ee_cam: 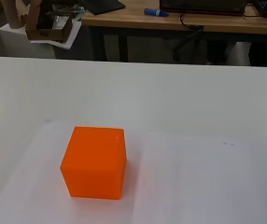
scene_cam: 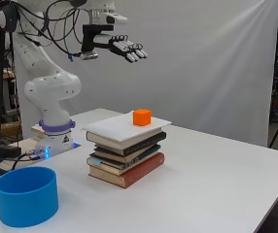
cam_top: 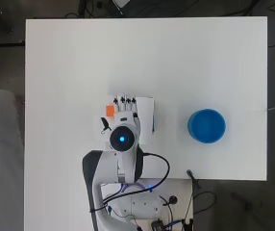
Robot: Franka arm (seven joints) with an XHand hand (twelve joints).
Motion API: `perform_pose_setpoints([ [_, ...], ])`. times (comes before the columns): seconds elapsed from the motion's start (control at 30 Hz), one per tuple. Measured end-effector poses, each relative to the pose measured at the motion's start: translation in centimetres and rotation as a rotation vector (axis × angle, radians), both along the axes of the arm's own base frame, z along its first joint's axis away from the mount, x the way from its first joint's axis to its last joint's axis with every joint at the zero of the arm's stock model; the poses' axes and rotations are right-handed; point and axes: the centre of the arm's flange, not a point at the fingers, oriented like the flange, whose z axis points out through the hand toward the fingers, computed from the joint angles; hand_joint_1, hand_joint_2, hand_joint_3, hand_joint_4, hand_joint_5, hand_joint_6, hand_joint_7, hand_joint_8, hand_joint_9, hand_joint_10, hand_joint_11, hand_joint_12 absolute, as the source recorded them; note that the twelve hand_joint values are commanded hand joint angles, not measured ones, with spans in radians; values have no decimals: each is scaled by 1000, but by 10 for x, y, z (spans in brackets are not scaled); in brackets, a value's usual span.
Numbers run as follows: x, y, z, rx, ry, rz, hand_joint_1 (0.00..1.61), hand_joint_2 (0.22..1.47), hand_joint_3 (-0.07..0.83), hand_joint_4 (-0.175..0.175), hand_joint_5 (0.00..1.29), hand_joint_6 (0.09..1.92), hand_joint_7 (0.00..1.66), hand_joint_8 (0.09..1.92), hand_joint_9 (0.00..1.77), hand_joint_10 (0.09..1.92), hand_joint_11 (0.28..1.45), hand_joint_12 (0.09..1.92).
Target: Teleoperate dual arm-hand system to pick and place objects
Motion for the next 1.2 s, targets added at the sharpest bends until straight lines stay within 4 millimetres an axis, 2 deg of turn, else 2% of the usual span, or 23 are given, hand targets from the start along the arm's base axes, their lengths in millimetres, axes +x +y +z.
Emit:
perform_pose_setpoints([
  [0.2, 4, -3, 0, -1, 10, -1, 97, 1139, 6, 49, 332, 87, 298, 87, 421, 87, 446, 87],
  [0.27, 6, -3, -1, -8, 15, -3, 104, 1120, -3, 59, 330, 87, 300, 87, 424, 87, 447, 87],
  [0.37, 6, 8, -1, -81, 23, 0, 48, 1044, -16, 75, 323, 87, 308, 87, 432, 87, 461, 87],
  [0.47, 9, 22, -9, -107, 25, 28, 5, 966, -17, 69, 317, 87, 353, 87, 465, 87, 475, 87],
  [0.57, 9, 21, -32, -51, -11, -18, 0, 964, -7, 68, 307, 87, 382, 87, 492, 87, 504, 87],
  [0.7, 2, 15, -85, -29, -17, -76, 0, 947, -8, 73, 282, 87, 387, 87, 509, 87, 532, 87],
  [0.77, -5, 14, -109, -23, -24, -103, 1, 951, -4, 69, 219, 87, 311, 87, 464, 87, 518, 87],
  [0.87, -14, 15, -134, -20, -78, -109, 23, 967, 3, 49, 96, 87, 235, 87, 432, 87, 509, 87],
  [1.07, -18, 25, -160, 27, -199, -8, 45, 966, 0, 35, 160, 87, 277, 87, 454, 87, 523, 87],
  [1.2, -16, 32, -174, 28, -160, -20, 56, 971, 1, 26, 207, 87, 363, 87, 512, 87, 535, 87],
])
